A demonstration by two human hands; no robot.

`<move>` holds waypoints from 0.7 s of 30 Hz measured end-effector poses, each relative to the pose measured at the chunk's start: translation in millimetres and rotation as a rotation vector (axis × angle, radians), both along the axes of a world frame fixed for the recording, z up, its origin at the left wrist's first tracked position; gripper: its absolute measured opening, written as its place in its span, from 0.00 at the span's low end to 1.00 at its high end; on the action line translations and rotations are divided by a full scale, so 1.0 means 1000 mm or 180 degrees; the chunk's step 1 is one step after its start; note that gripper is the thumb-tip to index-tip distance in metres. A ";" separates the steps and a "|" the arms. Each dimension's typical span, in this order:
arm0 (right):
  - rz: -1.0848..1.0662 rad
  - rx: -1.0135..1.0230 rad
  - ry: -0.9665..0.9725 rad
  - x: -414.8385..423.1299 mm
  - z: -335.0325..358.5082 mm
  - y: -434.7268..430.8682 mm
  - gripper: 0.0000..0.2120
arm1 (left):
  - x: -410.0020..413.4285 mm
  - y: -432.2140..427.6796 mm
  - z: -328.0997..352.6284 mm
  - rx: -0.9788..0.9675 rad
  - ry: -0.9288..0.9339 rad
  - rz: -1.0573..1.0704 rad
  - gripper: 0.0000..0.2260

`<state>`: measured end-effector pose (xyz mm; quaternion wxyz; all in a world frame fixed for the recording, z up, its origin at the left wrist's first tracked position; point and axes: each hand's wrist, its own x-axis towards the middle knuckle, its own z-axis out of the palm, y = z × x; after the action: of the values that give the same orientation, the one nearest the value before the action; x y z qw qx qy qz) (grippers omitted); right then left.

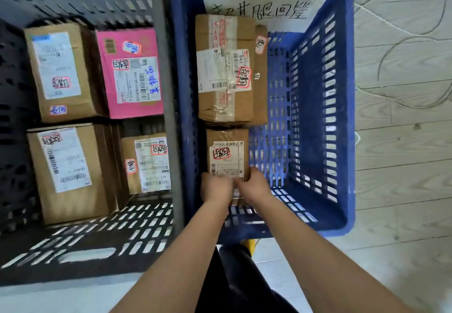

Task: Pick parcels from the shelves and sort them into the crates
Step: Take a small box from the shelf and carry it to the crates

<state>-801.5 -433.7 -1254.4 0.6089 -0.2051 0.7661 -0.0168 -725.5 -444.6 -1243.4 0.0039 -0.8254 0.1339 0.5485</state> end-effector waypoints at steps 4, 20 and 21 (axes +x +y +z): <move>0.0088 -0.0131 0.0167 -0.001 0.072 -0.009 0.18 | 0.008 0.002 0.075 -0.0385 0.0166 -0.0126 0.15; 0.1856 -0.1615 -0.1051 0.256 0.540 -0.002 0.08 | 0.283 0.116 0.553 -0.2299 -0.0252 0.1739 0.10; 0.2012 -0.1671 -0.1142 0.290 0.565 0.021 0.02 | 0.306 0.147 0.573 -0.2438 -0.0377 0.1855 0.09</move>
<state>-511.6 -412.6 -689.1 0.6347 -0.5705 0.5179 -0.0592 -419.7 -297.7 -669.9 -0.4464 -0.8004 0.0890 0.3902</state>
